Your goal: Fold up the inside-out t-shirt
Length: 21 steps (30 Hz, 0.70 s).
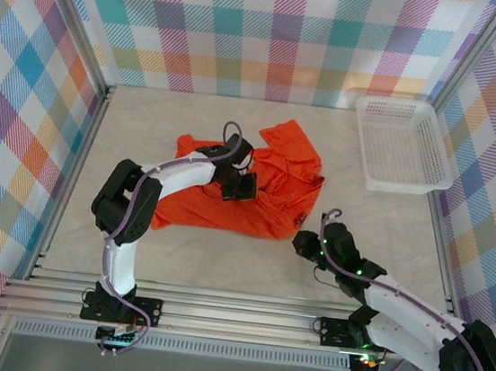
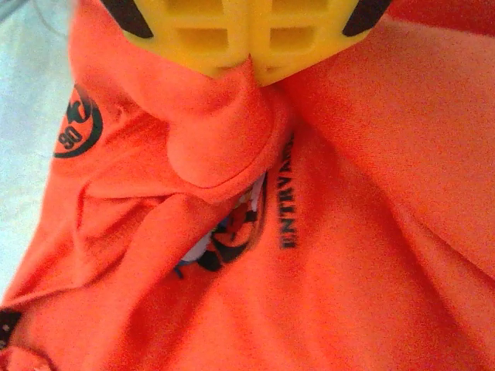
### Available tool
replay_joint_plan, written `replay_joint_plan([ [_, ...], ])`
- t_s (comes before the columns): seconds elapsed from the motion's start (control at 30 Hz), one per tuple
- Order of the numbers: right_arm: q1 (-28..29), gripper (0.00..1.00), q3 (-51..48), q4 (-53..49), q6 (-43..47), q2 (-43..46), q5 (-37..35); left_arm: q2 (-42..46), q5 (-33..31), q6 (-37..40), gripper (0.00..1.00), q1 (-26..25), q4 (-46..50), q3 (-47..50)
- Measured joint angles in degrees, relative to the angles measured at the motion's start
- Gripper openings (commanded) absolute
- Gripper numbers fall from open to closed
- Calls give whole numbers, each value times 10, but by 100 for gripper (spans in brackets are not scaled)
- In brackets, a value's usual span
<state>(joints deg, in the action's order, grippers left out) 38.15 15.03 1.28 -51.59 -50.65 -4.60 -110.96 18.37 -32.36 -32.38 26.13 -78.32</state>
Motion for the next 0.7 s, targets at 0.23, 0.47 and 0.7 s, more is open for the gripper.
replay_joint_plan([
  [0.23,-3,20,105,-115,17,-63,-17,1,-13,-7,0,3,-16,2],
  [0.47,5,28,269,-102,46,-252,12,5,-13,-13,0,-9,-26,7],
  [0.7,5,29,432,-138,70,-424,16,37,-15,-14,0,-17,-26,32],
])
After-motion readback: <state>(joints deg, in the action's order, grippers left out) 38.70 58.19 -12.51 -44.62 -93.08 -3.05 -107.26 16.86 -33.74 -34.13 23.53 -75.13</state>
